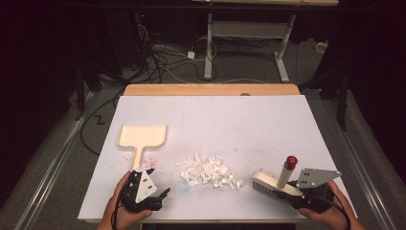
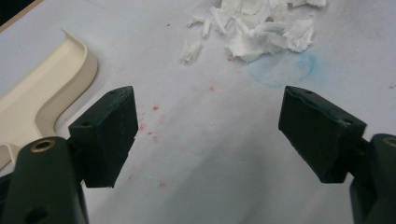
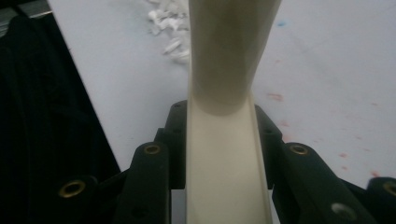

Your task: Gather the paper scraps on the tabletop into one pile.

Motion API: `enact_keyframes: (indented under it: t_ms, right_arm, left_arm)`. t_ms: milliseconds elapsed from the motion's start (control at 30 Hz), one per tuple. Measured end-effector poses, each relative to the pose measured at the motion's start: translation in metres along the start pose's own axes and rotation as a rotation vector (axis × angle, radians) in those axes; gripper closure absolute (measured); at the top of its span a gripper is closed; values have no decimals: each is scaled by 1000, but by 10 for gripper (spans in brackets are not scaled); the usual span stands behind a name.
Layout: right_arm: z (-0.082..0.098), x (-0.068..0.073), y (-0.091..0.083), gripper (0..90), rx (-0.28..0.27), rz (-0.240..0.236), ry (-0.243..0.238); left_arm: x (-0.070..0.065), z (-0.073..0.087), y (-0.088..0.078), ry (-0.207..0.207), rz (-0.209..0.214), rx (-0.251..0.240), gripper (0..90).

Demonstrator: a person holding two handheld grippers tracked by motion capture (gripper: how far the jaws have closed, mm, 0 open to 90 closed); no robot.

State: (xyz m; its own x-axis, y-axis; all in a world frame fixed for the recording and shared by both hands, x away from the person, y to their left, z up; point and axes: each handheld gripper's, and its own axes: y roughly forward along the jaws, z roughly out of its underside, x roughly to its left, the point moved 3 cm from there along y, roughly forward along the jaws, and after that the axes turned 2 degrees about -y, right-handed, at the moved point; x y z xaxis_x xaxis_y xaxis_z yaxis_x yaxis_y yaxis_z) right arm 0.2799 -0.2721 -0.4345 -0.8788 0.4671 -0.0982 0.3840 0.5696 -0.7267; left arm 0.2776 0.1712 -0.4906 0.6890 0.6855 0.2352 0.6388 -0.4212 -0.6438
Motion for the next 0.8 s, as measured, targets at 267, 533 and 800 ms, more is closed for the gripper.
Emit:
enact_keyframes:
  t_ms: [267, 533, 800]
  right_arm:
    - [-29, 12, 34, 679, -2, -37, -65]
    - [-72, 15, 71, 679, -69, -48, -113]
    - [-97, 21, 80, 678, -149, -41, -150]
  left_arm:
    - [1, 0, 1, 5, 5, 4, 189]
    - [2, 2, 0, 4, 7, -1, 190]
    - [3, 3, -2, -3, 2, -11, 189]
